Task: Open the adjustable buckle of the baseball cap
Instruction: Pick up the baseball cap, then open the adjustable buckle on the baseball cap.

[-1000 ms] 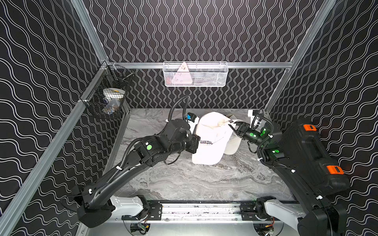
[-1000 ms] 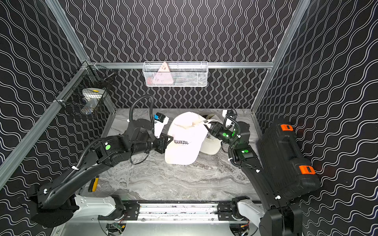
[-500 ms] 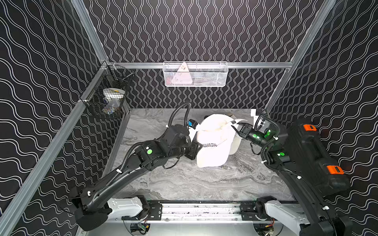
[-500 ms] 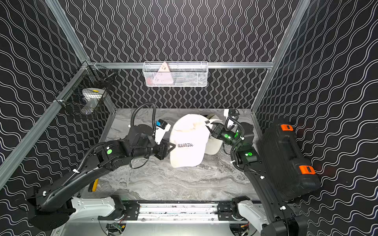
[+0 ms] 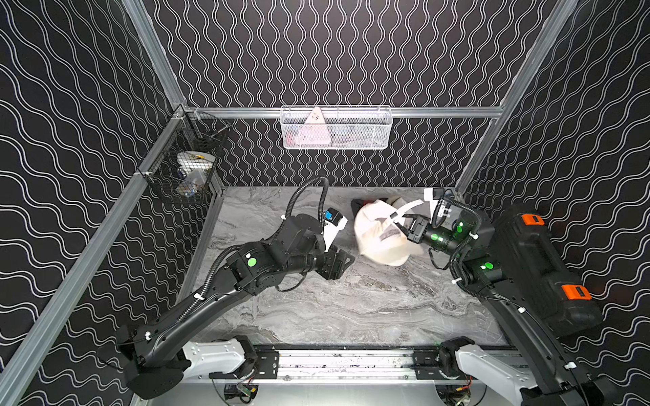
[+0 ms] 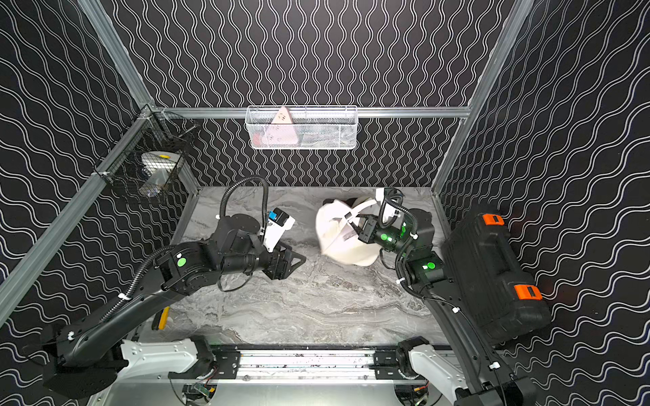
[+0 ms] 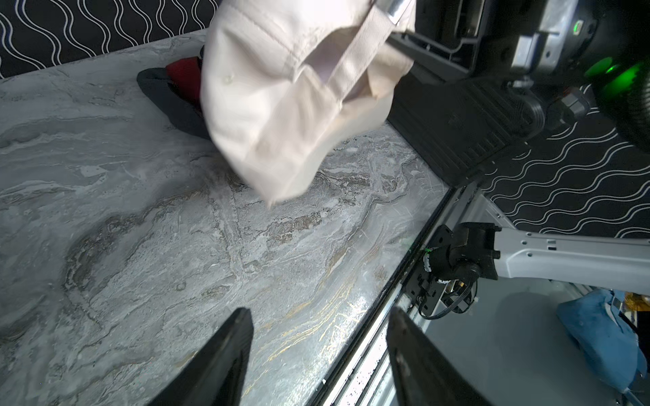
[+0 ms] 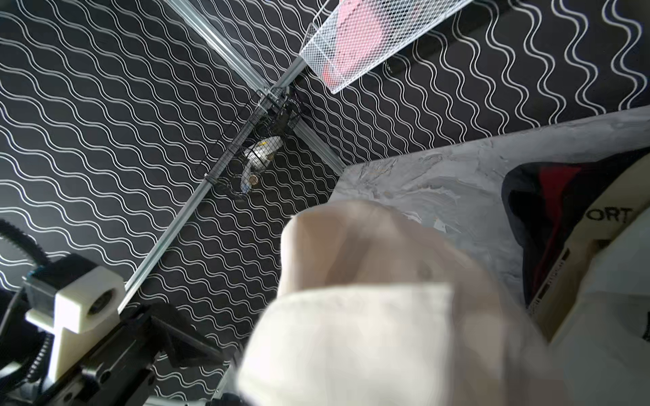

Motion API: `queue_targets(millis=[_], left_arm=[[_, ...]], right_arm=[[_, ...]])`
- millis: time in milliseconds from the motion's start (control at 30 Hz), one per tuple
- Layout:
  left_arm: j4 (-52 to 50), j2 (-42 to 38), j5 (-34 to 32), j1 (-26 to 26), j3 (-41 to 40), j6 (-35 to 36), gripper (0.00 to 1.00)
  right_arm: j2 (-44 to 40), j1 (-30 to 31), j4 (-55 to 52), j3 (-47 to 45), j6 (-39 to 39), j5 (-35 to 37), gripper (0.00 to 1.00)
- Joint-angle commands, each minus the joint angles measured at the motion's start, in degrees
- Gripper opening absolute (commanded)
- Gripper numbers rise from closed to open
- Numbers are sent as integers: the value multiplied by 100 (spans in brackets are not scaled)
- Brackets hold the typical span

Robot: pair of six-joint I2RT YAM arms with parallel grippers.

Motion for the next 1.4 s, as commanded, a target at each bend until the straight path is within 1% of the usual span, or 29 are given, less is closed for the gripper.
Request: queue_targets(millis=[0,133,267,300,367,500,700,967,1367], left_arm=[[406,135,4,-26,172,-19,66],[545,297,-207,-44,389,-3,68],[503,524,-442,-45,712,87,69],[491,591,-460,-45,785,106,69],[500,680,-516,-51,859,125,69],[672,731,-597,-45,802,94,70],[880,860,-438,-45,730,-22,70],[849,993,-5,-45,815,-66,70],[911,1183,283,-47,854,-20,71]], right_arm=[[-36,164,-453,85,-380,201,0],[22,472,-817,121,-625,444,0],[133,859,-1168,205,-862,861,0],[164,1113,-1217,231,-910,974,0],[226,1384,-1360,296,-1015,1230,0],[300,1924,-1636,415,-1209,1807,0],[255,2412,-1723,378,-1246,2270,0],[186,2636,-1692,311,-1237,2339,0],[66,2682,-1389,144,-1255,1722,0]])
